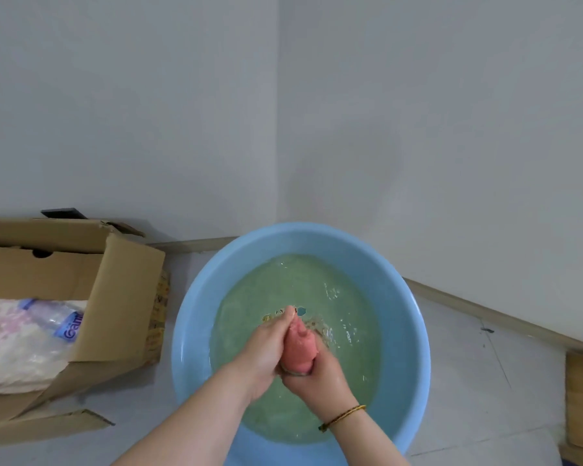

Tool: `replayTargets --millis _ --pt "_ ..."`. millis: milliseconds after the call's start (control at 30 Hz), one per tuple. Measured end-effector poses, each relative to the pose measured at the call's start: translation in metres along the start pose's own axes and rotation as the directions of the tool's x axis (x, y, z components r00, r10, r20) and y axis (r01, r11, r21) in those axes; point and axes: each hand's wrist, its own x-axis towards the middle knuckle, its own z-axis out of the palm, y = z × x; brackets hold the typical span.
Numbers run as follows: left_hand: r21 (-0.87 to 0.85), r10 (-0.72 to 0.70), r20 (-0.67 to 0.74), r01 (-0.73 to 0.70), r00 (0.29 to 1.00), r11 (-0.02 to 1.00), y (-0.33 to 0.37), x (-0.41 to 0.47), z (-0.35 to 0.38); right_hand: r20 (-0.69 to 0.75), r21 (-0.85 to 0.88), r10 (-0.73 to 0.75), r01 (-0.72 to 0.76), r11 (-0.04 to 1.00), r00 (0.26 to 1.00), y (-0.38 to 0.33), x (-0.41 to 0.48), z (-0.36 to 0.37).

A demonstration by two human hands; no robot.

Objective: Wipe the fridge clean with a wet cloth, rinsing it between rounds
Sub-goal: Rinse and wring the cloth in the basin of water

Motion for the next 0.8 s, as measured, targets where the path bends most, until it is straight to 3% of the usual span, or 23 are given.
replayTargets --millis 67,133,200,267,333,367,433,467,533,600,633,667,733,800 --pt "0.067 0.005 0.065 -0.01 0.998 0.998 0.01 -0.002 -0.004 0.021 -0.307 -0.028 0.033 0.951 0.999 -0.014 0.003 -0.006" --pt "0.187 0.007 0.114 -0.028 0.993 0.982 0.015 -0.001 -0.007 -0.104 -0.641 -0.225 0.108 0.76 0.969 -0.017 0.008 -0.012" --pt "0.273 -0.039 0.19 -0.015 0.981 0.962 0.023 -0.008 -0.009 -0.145 -0.77 -0.479 0.205 0.604 0.866 -0.018 0.009 -0.021" --pt "0.256 -0.162 0.321 0.08 0.933 0.963 0.032 -0.015 -0.015 -0.075 -0.831 -0.63 0.301 0.468 0.773 -0.025 0.009 -0.031" --pt "0.288 -0.317 0.45 0.2 0.835 0.936 0.041 -0.021 -0.02 0.034 -0.882 -0.696 0.348 0.317 0.718 -0.041 0.005 -0.041" --pt "0.4 -0.382 0.473 0.193 0.794 0.896 0.044 -0.025 -0.018 0.1 -0.905 -0.676 0.349 0.244 0.73 -0.048 0.002 -0.043" --pt "0.725 -0.44 0.397 0.019 0.805 0.688 0.046 -0.029 -0.008 0.205 -0.923 -0.533 0.343 0.174 0.821 -0.057 0.0 -0.042" --pt "0.857 -0.413 0.323 -0.078 0.851 0.509 0.046 -0.028 -0.002 0.217 -0.919 -0.46 0.339 0.202 0.861 -0.06 0.001 -0.039" --pt "0.968 -0.284 0.248 -0.229 0.926 0.098 0.046 -0.026 0.006 0.229 -0.943 -0.428 0.308 0.125 0.874 -0.071 0.0 -0.036" --pt "0.941 -0.117 0.277 -0.293 0.954 -0.168 0.047 -0.025 0.01 0.25 -0.946 -0.285 0.296 0.132 0.925 -0.083 -0.003 -0.038" --pt "0.909 -0.077 0.295 -0.304 0.952 -0.286 0.049 -0.026 0.011 0.239 -0.945 -0.12 0.259 0.198 0.964 -0.085 -0.002 -0.038" --pt "0.864 -0.044 0.334 -0.324 0.942 -0.386 0.051 -0.025 0.01 0.208 -0.937 0.053 0.183 0.297 0.977 -0.088 -0.002 -0.037" --pt "0.737 -0.018 0.463 -0.396 0.886 -0.548 0.057 -0.027 0.007 0.2 -0.871 0.216 0.073 0.485 0.956 -0.096 -0.001 -0.038" --pt "0.627 0.073 0.643 -0.469 0.762 -0.622 0.065 -0.029 0.002 0.256 -0.685 0.37 -0.102 0.721 0.893 -0.1 0.002 -0.043"
